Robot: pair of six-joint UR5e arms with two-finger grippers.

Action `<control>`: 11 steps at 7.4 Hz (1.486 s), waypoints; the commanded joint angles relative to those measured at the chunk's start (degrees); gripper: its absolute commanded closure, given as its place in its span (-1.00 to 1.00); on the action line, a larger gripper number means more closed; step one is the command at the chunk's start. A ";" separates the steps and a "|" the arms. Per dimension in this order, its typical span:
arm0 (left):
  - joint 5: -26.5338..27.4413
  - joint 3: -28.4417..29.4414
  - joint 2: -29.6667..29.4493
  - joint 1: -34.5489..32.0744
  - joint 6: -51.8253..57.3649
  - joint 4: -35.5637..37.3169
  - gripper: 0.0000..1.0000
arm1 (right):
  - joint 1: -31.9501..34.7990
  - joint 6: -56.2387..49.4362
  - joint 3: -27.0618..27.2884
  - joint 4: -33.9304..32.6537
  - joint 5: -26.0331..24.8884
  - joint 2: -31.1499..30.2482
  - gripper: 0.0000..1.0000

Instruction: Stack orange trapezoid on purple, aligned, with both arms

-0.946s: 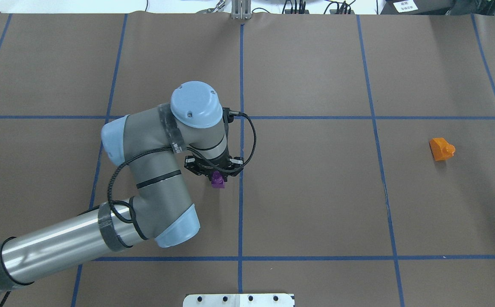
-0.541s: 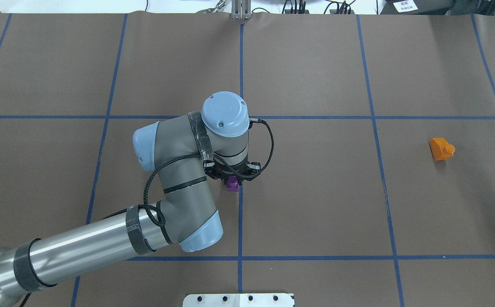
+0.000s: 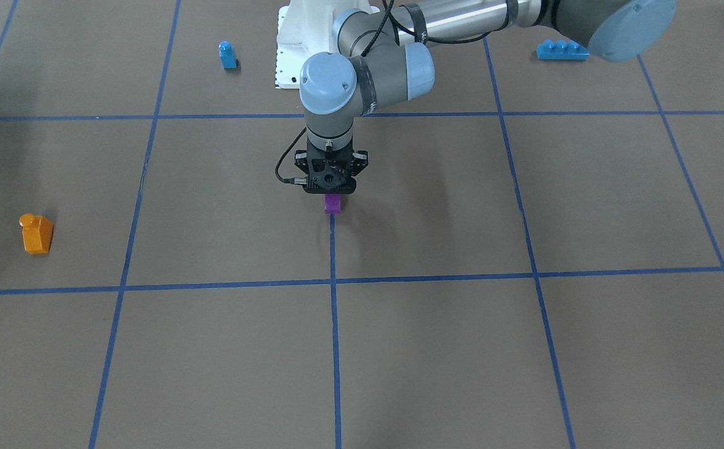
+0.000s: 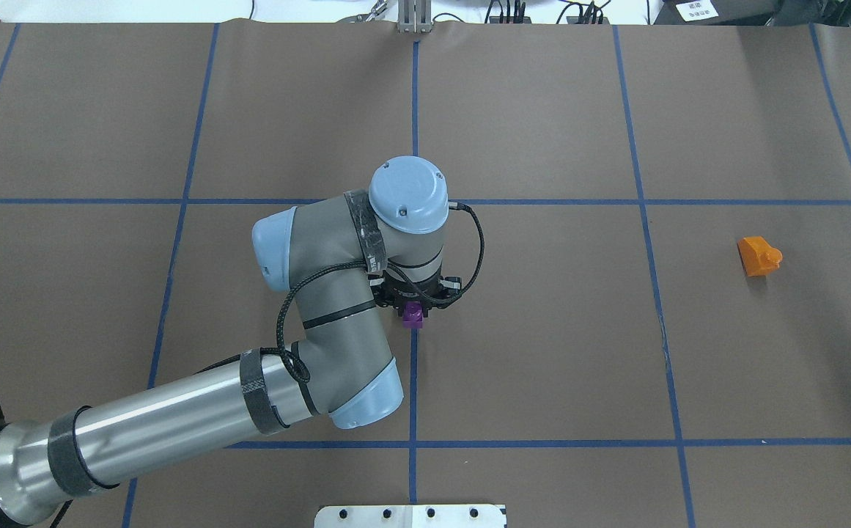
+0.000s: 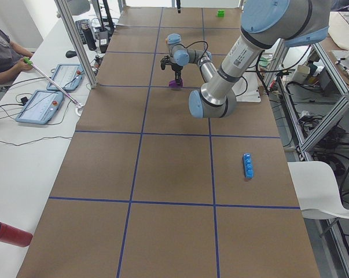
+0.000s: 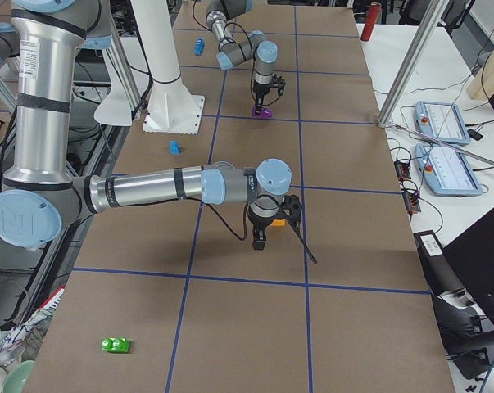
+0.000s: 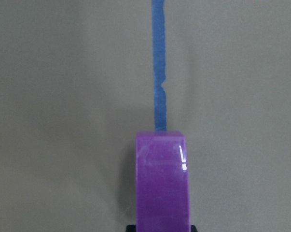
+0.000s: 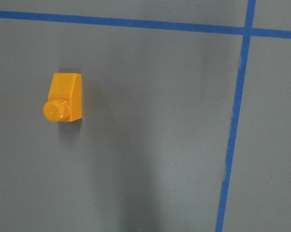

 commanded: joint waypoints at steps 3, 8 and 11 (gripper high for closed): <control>0.00 1.91 -0.12 0.09 -0.21 -2.09 0.58 | -0.41 0.09 -0.10 -0.03 0.04 -0.02 -1.00; 0.09 1.66 -0.12 0.18 0.15 -2.71 -1.00 | -10.31 9.81 -0.71 3.62 -2.49 2.43 -1.00; 0.09 1.65 -0.12 -0.08 -0.29 -2.63 -1.00 | -18.23 23.36 -5.36 11.12 -7.76 8.48 -1.00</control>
